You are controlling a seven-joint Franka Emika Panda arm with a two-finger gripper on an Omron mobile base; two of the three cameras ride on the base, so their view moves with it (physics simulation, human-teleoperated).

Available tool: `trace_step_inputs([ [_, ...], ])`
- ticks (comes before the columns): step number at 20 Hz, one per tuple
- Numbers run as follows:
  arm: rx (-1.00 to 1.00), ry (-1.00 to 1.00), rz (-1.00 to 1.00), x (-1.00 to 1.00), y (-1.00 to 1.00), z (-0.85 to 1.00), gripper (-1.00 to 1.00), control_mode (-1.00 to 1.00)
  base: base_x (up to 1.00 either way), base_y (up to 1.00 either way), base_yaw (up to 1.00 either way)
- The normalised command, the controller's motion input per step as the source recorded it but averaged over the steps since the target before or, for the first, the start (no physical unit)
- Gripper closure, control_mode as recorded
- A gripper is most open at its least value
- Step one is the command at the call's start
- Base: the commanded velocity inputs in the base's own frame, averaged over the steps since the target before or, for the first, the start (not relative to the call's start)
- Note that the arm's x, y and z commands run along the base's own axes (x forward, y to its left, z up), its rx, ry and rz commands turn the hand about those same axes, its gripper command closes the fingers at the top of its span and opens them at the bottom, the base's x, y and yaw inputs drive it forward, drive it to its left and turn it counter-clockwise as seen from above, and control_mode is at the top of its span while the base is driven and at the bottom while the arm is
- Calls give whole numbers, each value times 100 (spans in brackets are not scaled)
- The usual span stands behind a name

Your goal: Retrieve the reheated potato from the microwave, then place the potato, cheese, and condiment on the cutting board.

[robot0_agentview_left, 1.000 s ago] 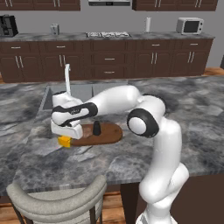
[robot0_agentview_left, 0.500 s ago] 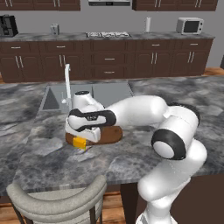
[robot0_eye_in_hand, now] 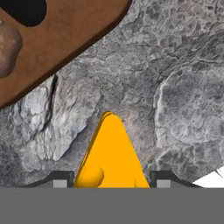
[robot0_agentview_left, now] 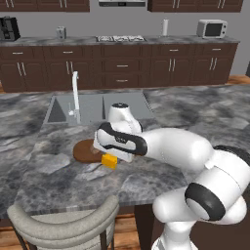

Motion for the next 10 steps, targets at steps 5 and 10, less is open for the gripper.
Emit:
trace_step_inputs([
  [5, 0, 4, 0, 0, -53, 15, 100, -100, 0, 0, 0],
  [10, 0, 4, 0, 16, -45, 7, 100, -100, 0, 0, 0],
])
